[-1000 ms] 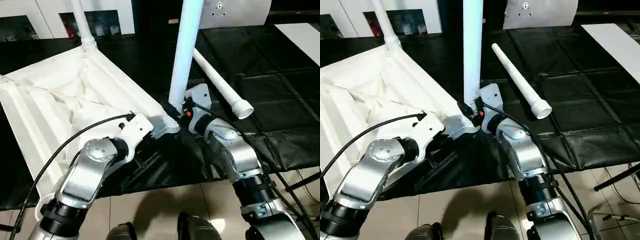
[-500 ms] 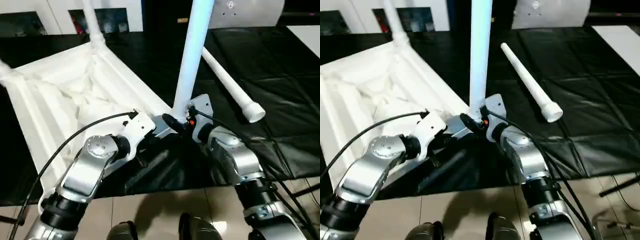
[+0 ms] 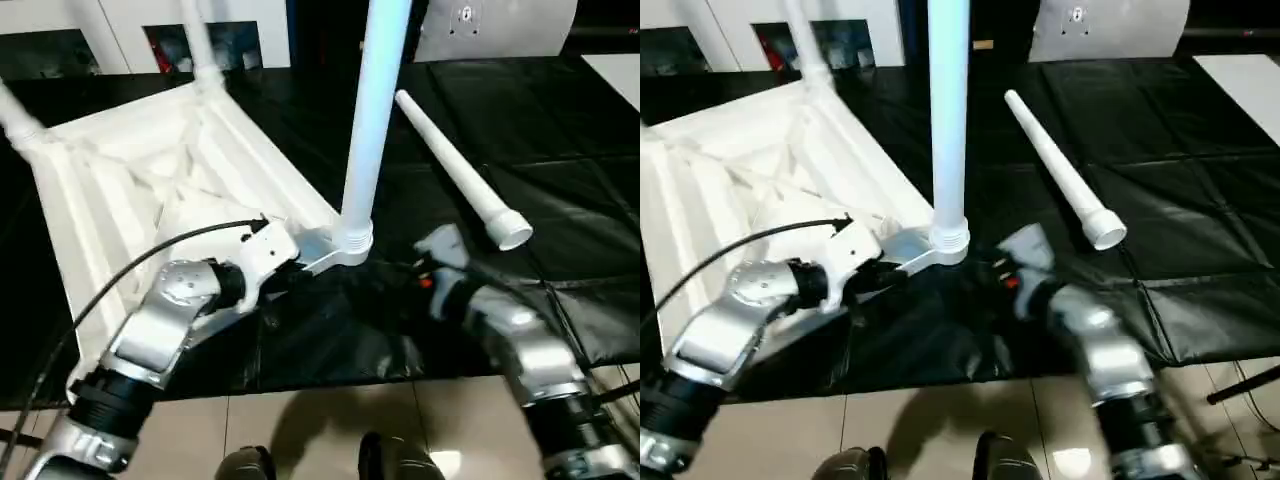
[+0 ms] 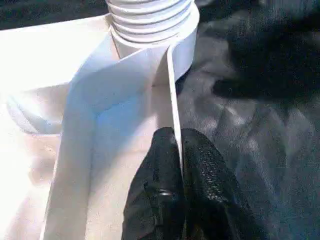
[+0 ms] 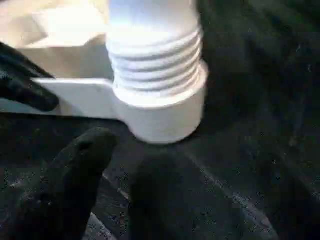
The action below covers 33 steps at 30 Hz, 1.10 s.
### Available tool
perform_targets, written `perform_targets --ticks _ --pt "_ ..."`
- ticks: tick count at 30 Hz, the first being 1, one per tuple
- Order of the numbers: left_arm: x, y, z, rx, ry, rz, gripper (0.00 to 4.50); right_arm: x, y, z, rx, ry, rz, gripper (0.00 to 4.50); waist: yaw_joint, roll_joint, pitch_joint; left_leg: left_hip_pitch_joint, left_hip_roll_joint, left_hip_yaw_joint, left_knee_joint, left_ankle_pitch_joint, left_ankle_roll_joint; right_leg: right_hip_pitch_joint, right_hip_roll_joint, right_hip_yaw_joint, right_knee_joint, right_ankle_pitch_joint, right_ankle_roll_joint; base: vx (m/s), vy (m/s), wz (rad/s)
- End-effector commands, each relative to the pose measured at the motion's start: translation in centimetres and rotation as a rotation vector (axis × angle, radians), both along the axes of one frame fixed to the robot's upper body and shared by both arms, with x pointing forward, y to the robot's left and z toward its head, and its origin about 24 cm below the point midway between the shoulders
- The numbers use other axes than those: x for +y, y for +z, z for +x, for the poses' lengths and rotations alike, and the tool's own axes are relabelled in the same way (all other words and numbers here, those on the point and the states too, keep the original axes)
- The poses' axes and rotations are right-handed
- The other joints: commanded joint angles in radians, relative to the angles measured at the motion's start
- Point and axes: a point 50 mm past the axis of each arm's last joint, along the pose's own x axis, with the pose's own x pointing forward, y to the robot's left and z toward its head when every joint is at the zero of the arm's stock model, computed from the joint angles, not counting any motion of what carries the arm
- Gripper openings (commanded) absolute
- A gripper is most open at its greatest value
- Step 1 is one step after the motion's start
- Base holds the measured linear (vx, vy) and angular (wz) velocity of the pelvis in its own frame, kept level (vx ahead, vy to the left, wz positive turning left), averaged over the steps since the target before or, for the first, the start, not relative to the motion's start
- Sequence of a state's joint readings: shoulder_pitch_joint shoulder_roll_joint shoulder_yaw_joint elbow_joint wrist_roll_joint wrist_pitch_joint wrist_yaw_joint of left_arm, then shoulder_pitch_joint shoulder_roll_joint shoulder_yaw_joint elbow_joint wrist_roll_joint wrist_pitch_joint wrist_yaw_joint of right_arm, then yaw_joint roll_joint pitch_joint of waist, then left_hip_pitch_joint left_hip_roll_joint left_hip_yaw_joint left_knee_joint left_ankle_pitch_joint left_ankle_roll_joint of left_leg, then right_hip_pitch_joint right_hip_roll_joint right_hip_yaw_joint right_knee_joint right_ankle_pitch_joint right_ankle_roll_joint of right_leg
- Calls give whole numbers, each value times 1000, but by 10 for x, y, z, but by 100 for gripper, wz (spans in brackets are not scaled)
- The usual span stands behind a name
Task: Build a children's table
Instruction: Insert table leg to table base, then rotate leg to tighten
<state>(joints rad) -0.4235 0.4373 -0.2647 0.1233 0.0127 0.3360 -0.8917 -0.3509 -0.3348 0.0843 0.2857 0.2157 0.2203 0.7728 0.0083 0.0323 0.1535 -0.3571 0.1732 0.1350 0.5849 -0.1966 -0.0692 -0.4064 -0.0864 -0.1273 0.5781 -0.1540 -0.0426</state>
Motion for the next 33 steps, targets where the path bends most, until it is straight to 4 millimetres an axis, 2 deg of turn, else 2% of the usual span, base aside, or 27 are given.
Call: perform_targets --ticks 1,2,4,6,9,12,16,20,23,25,33 --pt "-6 2 -2 -11 -111 11 0 0 12 1 -39 60 24 447 3 -7 -87 -5 41 -1 -63 -170 106 62 -67 66 -86 -424 -140 0 0 0" --pt "-6 1 -2 -13 -150 25 0 -2 16 1 -52 87 9 447 5 -9 -87 -3 45 2 -63 -164 109 58 -65 67 -83 -404 -148 0 0 0" --pt "-5 0 -3 -15 -208 48 0 -4 20 0 -67 126 -14 447 10 -10 -92 -6 47 5 -62 -135 118 61 -65 68 -75 -354 -160 0 0 0" --pt "-3 -1 -4 -7 -254 67 0 -6 23 0 -80 173 -42 447 21 -7 -99 -1 50 7 -59 -93 130 59 -64 72 -62 -262 -196 0 0 0" --pt "-1 -3 -3 1 -327 99 0 -5 29 -2 -76 273 -60 447 25 -10 -104 -5 48 9 -53 -34 163 64 -64 75 -44 -150 -230 0 0 0" --pt "-1 -3 -3 9 -385 118 0 -3 31 -1 -78 333 -78 447 29 -10 -103 -6 49 9 -52 -34 177 65 -67 73 -45 -158 -236 0 0 0" --pt "-2 -3 -5 21 -449 126 0 2 32 1 -76 382 -83 447 31 -12 -105 -8 51 9 -51 -27 166 66 -68 73 -44 -172 -236 0 0 0" --pt "-3 -4 -4 18 -487 137 0 7 33 3 -57 435 -82 410 33 -16 -104 -11 51 10 -48 -27 171 64 -68 73 -41 -169 -243 0 0 0" --pt "-4 -4 -3 17 -492 138 0 8 33 4 -55 441 -83 384 36 -14 -102 -10 51 11 -48 -48 156 63 -69 73 -45 -207 -233 0 0 0" --pt "-3 -4 -3 16 -494 142 0 9 33 5 -53 449 -86 358 37 -18 -102 -11 50 10 -49 -56 143 63 -69 74 -46 -227 -224 0 0 0" --pt "-1 -6 -1 15 -491 150 0 10 31 5 -40 474 -96 287 37 -20 -100 -13 47 11 -48 -71 127 62 -68 74 -50 -276 -199 0 0 0"
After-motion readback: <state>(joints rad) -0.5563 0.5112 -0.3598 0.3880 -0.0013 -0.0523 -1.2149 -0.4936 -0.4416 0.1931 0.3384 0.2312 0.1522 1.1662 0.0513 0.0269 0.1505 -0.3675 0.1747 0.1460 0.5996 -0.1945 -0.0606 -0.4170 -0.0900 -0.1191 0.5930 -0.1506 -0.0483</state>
